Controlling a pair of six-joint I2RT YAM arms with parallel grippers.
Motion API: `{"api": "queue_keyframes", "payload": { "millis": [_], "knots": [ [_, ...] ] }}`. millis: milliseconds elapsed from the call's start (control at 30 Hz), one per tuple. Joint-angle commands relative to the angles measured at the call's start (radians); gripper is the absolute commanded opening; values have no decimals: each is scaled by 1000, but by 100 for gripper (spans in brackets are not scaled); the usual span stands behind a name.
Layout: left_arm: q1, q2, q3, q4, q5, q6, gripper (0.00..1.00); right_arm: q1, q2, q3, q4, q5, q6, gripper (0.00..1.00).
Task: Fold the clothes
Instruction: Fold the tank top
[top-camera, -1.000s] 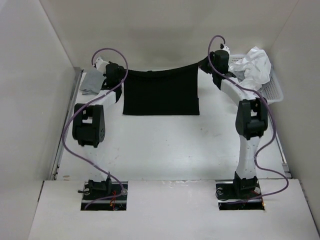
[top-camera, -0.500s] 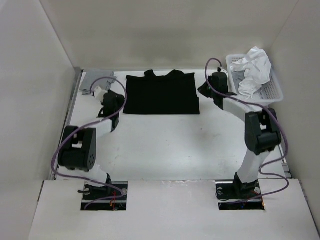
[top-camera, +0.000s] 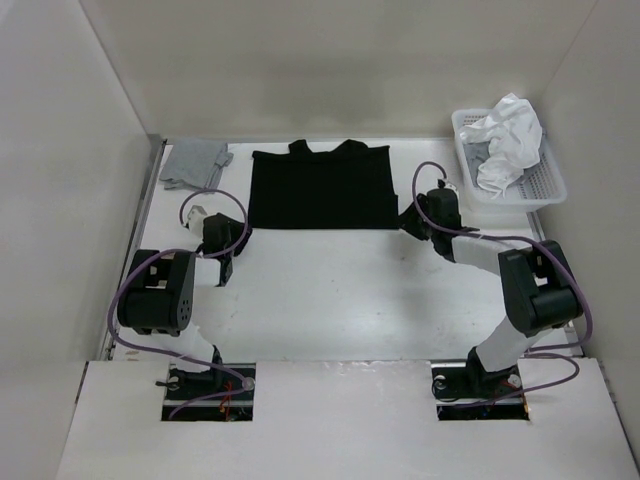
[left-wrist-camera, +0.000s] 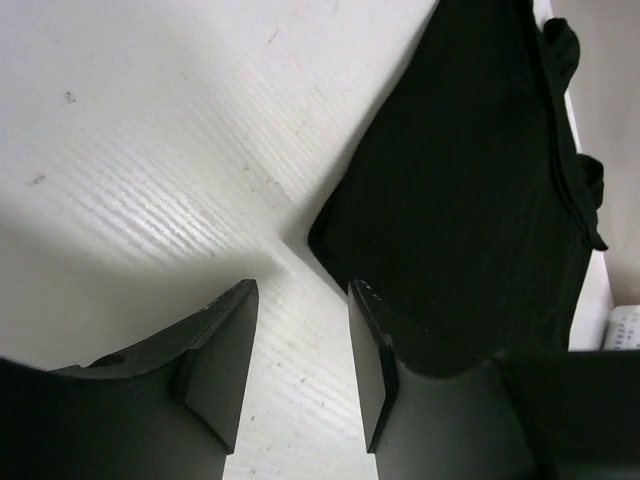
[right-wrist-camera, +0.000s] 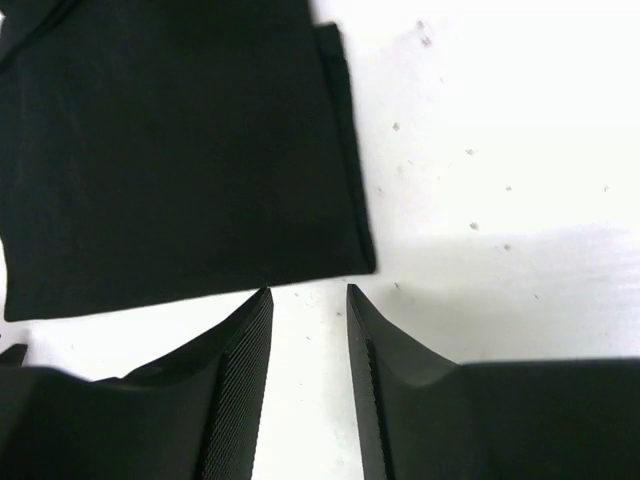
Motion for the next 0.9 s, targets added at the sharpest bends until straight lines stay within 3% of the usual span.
{"api": "queue_keyframes", "payload": {
  "millis": [0,300,533,867],
  "knots": [
    [14,46,12,99,36,-57,37,-12,-27,-18,71,-15,33,42],
    [9,152,54,142,50,-109,24,-41,56,2,74,-35,79,46],
    [4,149,60,142,38,-112,7,-40,85,14,79,-23,148,46],
    [-2,149,67,147,21,-121,4,-40,134,54,74,-9,205,41]
  ]
}}
